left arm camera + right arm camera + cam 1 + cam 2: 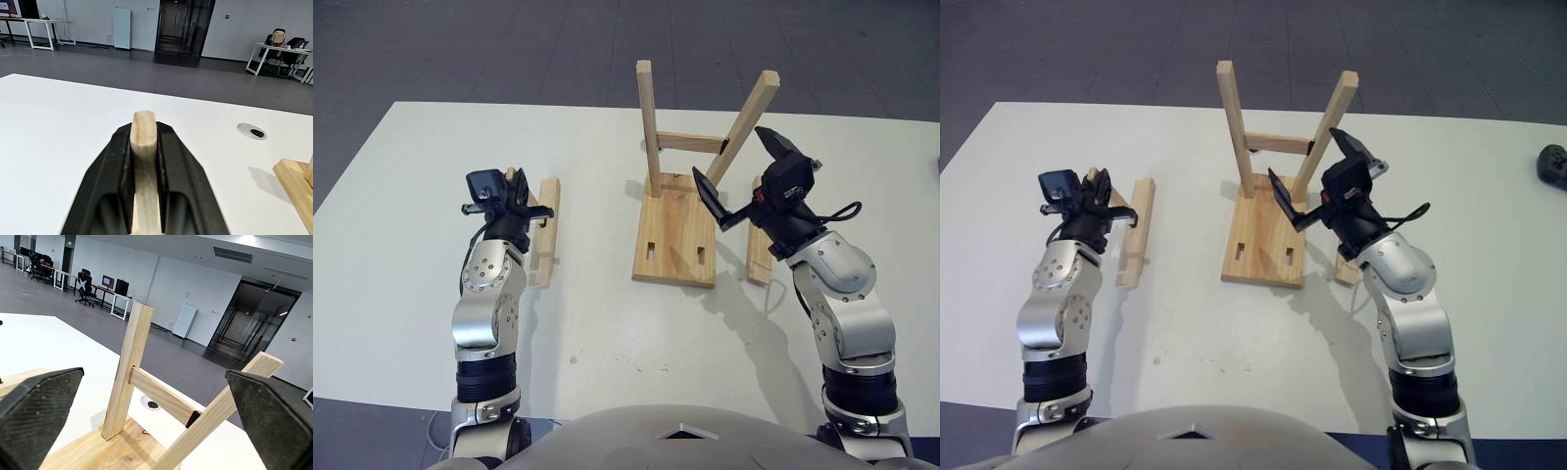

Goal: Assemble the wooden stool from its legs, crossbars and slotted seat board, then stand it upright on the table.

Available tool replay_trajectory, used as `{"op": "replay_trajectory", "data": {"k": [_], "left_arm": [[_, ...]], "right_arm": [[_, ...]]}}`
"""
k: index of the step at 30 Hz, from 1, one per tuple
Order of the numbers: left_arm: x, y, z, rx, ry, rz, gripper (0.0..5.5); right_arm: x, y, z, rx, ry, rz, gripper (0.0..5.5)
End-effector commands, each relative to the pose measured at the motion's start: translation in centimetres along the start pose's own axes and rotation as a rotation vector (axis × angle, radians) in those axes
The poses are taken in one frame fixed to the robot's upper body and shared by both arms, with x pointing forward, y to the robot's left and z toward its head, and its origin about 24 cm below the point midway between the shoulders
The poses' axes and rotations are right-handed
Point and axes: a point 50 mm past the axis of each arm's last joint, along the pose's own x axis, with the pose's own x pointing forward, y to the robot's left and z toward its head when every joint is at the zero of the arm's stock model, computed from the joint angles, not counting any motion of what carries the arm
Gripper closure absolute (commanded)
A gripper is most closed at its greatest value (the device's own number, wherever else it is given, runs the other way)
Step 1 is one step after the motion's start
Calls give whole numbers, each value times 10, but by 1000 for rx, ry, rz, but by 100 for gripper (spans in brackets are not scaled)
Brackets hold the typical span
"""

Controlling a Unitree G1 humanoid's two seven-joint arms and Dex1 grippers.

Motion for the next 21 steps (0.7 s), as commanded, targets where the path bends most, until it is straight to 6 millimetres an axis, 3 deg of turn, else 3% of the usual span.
{"op": "replay_trajectory", "data": {"k": [1, 13, 14, 21], "left_arm": [[-24, 16, -72, -69, 382, 83, 508], [-10, 2, -44, 124, 224, 3, 508], [-9, 1, -43, 128, 216, 7, 471], [-5, 1, -29, 139, 147, 30, 369]], "right_arm": [[3, -3, 2, -20, -11, -9, 10], [5, -3, 2, -31, -13, -6, 10], [5, -3, 2, -31, -14, -7, 10], [4, -1, 1, -29, -11, -4, 10]]}}
